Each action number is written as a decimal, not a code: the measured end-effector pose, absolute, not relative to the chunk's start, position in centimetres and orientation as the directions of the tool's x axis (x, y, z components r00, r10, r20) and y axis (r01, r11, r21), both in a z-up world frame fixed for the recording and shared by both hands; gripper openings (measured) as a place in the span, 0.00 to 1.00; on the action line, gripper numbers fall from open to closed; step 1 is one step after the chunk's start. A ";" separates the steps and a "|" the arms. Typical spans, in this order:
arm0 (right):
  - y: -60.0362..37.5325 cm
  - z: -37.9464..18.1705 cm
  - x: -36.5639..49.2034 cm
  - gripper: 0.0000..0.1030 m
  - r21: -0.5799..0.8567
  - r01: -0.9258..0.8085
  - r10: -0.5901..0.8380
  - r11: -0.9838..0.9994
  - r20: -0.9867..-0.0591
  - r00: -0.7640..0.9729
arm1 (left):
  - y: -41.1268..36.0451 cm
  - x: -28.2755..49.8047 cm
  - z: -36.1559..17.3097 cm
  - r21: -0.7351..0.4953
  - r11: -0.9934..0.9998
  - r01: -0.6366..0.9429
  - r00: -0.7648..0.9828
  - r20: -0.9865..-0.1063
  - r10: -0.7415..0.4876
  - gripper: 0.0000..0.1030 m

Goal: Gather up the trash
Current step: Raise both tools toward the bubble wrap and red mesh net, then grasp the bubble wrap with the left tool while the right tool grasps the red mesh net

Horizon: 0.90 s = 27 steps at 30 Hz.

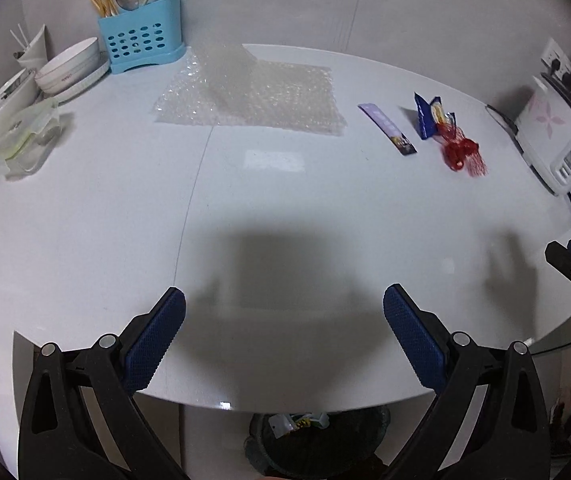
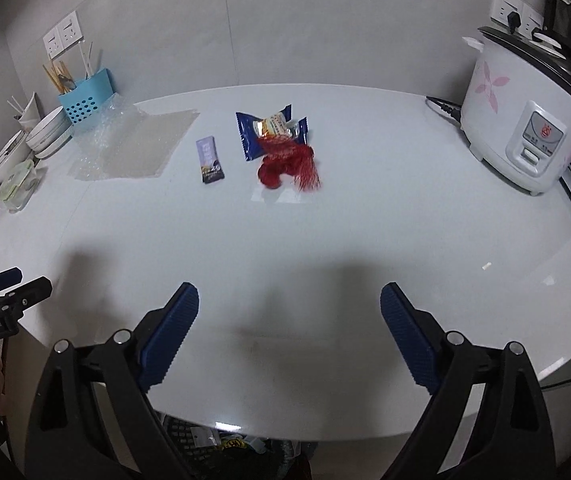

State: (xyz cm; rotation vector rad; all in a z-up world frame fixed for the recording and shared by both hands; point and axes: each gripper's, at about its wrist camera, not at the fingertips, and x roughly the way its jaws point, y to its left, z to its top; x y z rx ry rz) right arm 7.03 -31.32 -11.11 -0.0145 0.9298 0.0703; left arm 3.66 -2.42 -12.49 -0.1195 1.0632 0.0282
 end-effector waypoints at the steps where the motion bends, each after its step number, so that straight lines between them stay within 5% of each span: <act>1: -31.5 -11.0 8.0 0.86 0.020 -0.068 0.057 0.997 -0.802 0.594 | -2.3 4.6 -12.3 -0.084 0.992 -0.096 0.487 -0.873 -0.026 0.94; 13: -33.1 -11.3 17.8 0.86 0.042 -0.137 0.112 0.990 -0.819 0.563 | 1.1 12.3 -10.8 -0.065 0.960 -0.273 0.472 -0.879 0.074 0.94; 27: -31.9 -13.3 23.1 0.86 0.018 -0.064 0.049 0.998 -0.846 0.531 | 5.3 21.8 -11.1 -0.081 0.970 -0.228 0.485 -0.874 0.041 0.94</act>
